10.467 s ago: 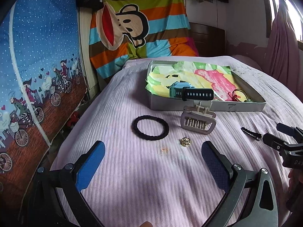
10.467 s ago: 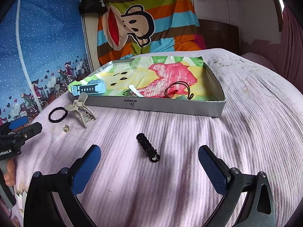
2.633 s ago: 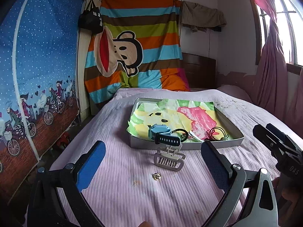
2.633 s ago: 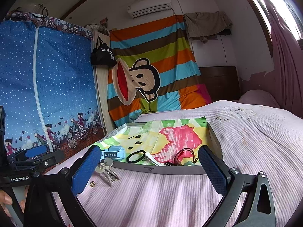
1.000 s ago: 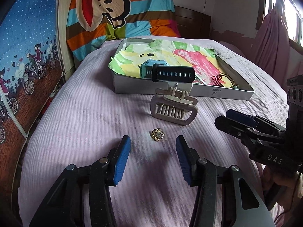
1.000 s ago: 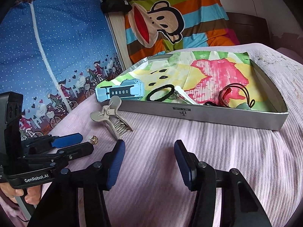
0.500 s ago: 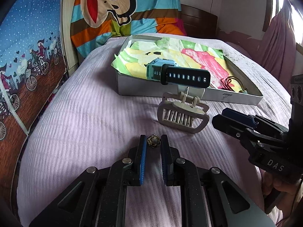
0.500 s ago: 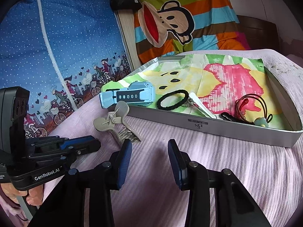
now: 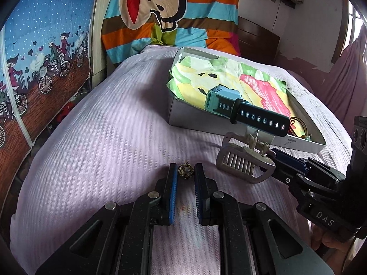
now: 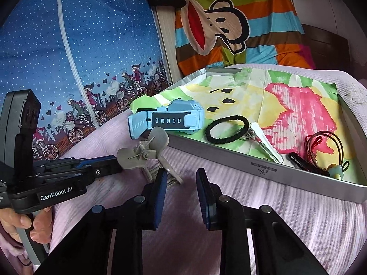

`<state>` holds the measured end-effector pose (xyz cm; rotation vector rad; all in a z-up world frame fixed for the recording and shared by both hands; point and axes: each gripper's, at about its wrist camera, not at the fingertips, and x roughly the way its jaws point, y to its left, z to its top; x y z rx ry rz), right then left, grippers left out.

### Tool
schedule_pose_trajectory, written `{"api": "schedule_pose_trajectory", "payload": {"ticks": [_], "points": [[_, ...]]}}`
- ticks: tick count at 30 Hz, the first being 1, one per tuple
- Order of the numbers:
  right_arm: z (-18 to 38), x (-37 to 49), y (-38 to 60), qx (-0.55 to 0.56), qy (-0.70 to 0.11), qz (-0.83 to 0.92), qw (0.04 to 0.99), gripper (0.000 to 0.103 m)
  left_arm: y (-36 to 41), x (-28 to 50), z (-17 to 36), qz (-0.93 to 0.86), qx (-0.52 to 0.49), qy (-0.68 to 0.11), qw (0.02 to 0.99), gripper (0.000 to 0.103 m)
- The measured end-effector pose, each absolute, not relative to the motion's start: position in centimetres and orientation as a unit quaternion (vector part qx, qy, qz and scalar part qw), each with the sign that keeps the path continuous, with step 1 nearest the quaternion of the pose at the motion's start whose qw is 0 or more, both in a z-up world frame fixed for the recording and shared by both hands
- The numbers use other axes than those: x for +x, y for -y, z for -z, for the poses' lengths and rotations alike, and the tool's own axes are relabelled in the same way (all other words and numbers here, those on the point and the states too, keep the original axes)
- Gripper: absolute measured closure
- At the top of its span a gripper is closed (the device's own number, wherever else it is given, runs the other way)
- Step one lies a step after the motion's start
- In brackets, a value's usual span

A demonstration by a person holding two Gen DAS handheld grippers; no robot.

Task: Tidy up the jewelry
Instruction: 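Grasp the white claw clip with the right tool while the left tool holds the brooch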

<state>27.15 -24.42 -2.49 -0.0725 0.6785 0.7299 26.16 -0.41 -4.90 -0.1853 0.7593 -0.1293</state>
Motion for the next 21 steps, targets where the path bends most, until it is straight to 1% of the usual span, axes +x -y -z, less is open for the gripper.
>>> {"api": "schedule_pose_trajectory", "payload": {"ticks": [2, 6, 21], "points": [[2.5, 27.0, 24.3, -0.040, -0.324, -0.351, 0.878, 0.093, 0.5, 26.1, 4.9, 0.063, -0.091, -0.369, 0.923, 0.091], [2.4, 26.5, 24.2, -0.046, -0.314, -0.357, 0.879, 0.095, 0.5, 26.2, 4.9, 0.062, -0.089, -0.369, 0.923, 0.092], [1.3, 23.8, 26.4, -0.014, -0.285, -0.357, 0.890, 0.099, 1.5, 24.8, 3.7, 0.057, -0.073, -0.349, 0.933, 0.092]]}}
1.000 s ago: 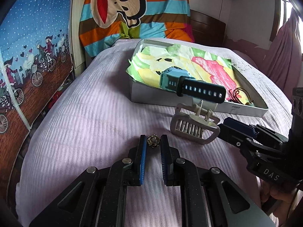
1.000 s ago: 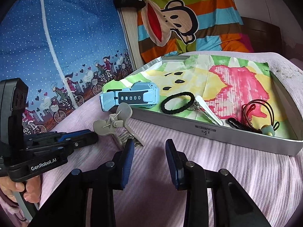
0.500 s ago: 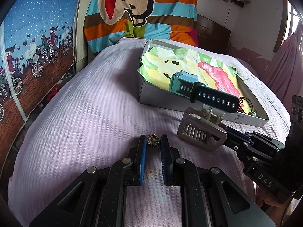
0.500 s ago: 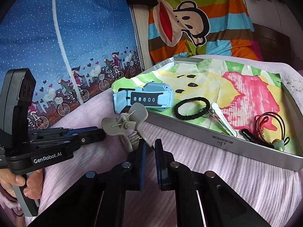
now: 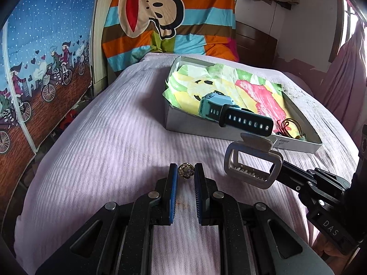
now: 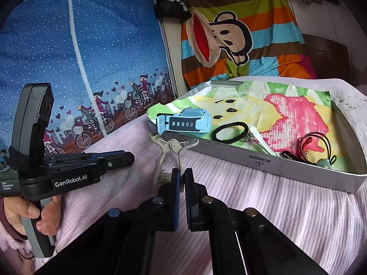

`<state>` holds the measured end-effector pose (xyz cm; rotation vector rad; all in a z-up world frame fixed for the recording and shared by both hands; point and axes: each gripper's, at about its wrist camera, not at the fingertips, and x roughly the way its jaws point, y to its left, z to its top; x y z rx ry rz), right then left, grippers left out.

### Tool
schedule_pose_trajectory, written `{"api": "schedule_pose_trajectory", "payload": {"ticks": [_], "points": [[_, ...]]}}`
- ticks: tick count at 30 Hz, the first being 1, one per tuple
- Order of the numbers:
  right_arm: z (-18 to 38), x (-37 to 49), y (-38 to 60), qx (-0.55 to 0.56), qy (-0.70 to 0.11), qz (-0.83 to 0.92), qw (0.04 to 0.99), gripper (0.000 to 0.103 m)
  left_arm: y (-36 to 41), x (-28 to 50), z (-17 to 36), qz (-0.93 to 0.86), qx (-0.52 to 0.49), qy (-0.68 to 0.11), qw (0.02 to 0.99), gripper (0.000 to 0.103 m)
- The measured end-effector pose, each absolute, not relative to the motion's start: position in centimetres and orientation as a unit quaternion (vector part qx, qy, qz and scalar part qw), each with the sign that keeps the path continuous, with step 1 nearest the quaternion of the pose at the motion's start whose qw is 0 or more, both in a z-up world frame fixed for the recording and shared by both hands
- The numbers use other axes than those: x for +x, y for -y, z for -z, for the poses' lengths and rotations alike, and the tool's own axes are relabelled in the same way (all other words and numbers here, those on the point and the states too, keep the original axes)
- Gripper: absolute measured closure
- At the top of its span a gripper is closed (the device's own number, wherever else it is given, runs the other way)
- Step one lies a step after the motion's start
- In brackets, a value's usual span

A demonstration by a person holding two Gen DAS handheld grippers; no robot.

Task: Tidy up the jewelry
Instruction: 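Grasp the white claw clip with the right tool while the left tool holds the brooch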

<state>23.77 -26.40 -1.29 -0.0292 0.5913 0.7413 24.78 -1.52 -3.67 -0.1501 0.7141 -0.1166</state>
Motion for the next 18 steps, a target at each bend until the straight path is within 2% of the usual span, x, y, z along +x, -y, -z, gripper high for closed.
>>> {"api": "schedule_pose_trajectory", "payload": {"ticks": [10, 18], "points": [[0.2, 22.1, 27.9, -0.008, -0.263, -0.345, 0.901, 0.099, 3.8, 23.2, 1.9, 0.080, -0.052, -0.325, 0.941, 0.092], [0.7, 22.2, 27.9, -0.020, -0.286, -0.336, 0.897, 0.098, 5.7, 22.6, 1.4, 0.095, -0.039, -0.324, 0.940, 0.092]]}}
